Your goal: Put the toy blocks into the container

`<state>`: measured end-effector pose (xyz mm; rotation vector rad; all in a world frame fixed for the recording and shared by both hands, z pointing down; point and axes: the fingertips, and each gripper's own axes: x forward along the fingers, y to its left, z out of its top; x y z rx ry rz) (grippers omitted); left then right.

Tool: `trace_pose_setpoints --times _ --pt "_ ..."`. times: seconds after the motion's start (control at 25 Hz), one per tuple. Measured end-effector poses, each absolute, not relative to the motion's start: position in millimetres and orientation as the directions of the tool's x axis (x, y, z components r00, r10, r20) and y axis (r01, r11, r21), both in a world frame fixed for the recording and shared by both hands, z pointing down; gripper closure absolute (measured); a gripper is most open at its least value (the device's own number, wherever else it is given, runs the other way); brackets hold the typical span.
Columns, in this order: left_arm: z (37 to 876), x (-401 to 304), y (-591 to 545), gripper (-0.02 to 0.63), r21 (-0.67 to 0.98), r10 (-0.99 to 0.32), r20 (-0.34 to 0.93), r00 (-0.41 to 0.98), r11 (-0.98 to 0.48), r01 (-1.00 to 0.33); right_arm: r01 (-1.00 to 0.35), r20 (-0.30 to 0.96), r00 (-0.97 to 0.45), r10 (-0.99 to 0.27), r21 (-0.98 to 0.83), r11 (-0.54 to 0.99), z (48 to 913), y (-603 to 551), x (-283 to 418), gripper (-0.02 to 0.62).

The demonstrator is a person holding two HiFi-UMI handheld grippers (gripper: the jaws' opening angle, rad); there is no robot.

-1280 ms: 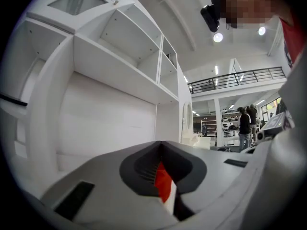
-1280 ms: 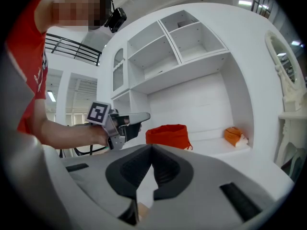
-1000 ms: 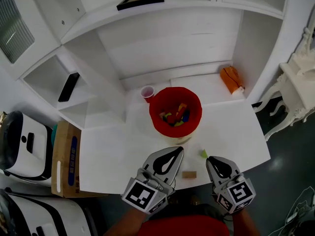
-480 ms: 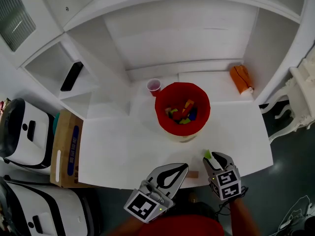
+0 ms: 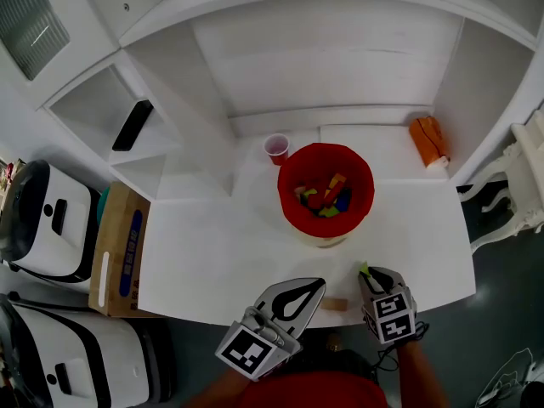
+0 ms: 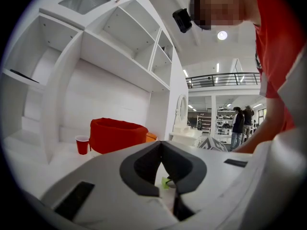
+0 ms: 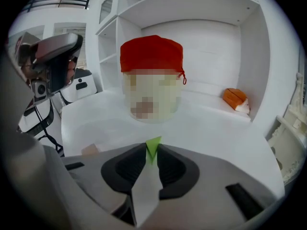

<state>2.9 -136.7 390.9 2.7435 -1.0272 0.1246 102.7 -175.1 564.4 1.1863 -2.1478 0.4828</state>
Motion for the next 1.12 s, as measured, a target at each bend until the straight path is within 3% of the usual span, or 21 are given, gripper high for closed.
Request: trace_pose_setpoints --times 0.16,0.32,0.56,0.92,1.12 --pt "390.5 0.1 -139.6 0.592 0.161 -0.648 0.146 0.747 -0.73 -0.664 -0.856 0.575 -0.485 -0.659 -0.158 0.492 536.7 -171.3 102.5 0.5" --pt "389.1 1.1 -140.6 0.592 0.16 -0.647 0.14 0.75 -0.732 -0.662 -0.804 0.322 -0.588 -0.742 -0.331 0.493 464.2 -164.6 102.2 0.5" --pt "385.9 -2.7 -144.2 0.592 0.144 -0.659 0.106 0.745 -0.731 -0.667 -0.768 0.108 -0.623 -0.774 -0.269 0.581 355.0 -193.9 82.4 0.5" --pt "376.1 -22.7 -138.4 0.592 0.151 -0.686 0.109 0.719 -0.704 -0.694 -0.753 0.11 -0.655 -0.748 -0.175 0.634 327.1 -265.2 34.4 0.494" --pt "372.0 -40.7 -140.1 0.592 0.154 -0.711 0.107 0.695 -0.679 -0.718 -0.743 0.14 -0.667 -0.732 -0.201 0.638 334.3 -275.5 21.5 0.44"
